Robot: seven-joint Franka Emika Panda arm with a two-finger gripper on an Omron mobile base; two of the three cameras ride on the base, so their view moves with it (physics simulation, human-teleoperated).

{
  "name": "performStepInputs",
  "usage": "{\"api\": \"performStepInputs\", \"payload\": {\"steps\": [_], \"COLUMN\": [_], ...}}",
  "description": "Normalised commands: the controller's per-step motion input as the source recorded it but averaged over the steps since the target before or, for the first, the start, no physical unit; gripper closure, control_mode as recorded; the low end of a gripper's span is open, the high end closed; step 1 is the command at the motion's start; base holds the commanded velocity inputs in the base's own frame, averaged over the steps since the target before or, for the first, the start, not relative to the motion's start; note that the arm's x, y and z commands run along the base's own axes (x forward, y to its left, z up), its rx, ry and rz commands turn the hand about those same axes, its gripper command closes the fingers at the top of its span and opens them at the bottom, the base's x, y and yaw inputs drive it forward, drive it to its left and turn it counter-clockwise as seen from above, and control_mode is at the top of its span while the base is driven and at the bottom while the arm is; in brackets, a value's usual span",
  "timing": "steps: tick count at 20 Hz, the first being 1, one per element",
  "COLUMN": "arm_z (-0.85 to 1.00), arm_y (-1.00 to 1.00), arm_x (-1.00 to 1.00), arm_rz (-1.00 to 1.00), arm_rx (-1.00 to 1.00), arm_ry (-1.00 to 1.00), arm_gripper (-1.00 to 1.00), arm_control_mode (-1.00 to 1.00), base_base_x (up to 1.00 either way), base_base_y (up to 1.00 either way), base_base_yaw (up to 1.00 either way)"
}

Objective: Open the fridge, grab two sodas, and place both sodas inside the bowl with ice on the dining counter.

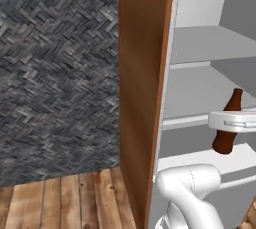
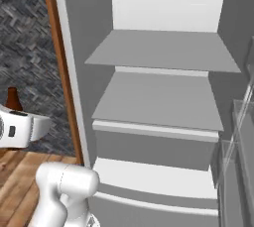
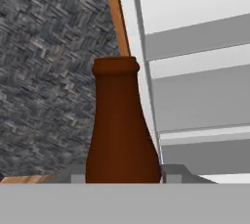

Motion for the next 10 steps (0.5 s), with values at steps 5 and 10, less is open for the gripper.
{"api": "performStepInputs", "payload": {"steps": [5, 10], "arm_z": [0.0, 0.0], "arm_y": [0.0, 0.0], "arm_x": [0.0, 0.0], "arm_rz": [0.0, 0.0], "arm_rx": [0.0, 0.0], "arm_ry": [0.0, 0.0], "arm_gripper": [1.0, 1.0], "arm_control_mode": [1.0, 1.0], "base_base_x": [-0.14, -0.34], "base_base_y": [0.89, 0.87], "base_base_yaw": [-0.3, -0.37]}}
